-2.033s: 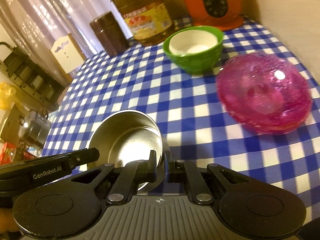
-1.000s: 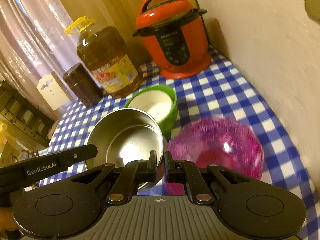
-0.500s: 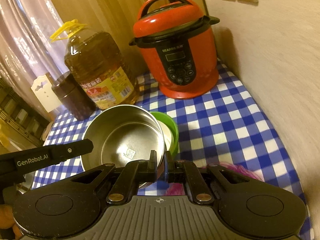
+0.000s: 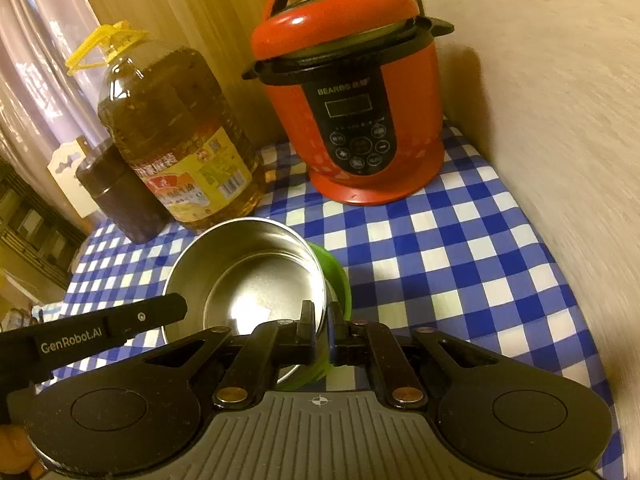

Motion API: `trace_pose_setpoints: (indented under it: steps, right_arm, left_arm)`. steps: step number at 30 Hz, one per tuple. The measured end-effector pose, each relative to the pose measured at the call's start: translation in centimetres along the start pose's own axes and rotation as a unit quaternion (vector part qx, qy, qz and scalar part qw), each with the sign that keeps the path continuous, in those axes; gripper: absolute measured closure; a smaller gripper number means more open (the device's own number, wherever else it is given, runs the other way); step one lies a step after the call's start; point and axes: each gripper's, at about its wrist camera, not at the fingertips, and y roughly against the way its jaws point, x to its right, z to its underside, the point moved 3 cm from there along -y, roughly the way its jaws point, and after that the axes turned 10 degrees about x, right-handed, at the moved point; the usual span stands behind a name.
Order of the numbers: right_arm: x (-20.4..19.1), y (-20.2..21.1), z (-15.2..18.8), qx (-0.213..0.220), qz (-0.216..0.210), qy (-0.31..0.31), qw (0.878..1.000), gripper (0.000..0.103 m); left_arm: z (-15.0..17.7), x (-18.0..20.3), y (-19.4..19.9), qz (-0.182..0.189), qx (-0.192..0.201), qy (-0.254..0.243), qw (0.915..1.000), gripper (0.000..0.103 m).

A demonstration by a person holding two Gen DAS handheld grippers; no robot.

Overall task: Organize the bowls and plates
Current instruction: 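Carry the steel bowl with both tools over the green bowl, then lower the steel bowl into the green bowl with both tools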

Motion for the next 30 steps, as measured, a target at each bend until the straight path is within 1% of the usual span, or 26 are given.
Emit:
trace_pose_setpoints:
  steps: [12,30]
  right_arm:
    - [-0.3,-2.4,-0.2,-0.005,0.008,0.017,1.0,0.098]
    - [-0.9,-4.8,0.7,-0.024,0.02,0.052,0.998,0.098]
  left_arm:
    - [0.5,-1.0,-1.5,-0.008,-0.008,0.004,0.9999,0.098]
    - [0.8,-1.6,-2.5,-0.013,-0.022,-0.001,0.9997,0.097]
